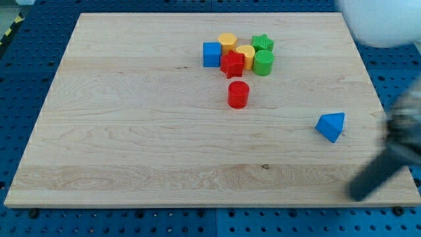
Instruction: Point your arm at the blue triangle
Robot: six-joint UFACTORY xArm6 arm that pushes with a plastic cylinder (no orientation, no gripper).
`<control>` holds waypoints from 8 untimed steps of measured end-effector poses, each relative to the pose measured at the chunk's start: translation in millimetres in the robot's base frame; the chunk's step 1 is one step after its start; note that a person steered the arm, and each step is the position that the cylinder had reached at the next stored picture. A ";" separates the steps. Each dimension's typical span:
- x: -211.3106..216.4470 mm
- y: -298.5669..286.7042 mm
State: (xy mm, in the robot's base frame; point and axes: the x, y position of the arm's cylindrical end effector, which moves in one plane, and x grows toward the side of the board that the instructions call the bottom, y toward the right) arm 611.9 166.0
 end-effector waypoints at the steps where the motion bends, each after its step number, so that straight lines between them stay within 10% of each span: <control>1: -42.9 21.4; 3: -151.1 119.3; 5: -18.2 8.0; 7: -149.8 -8.0; 8: -108.4 -3.8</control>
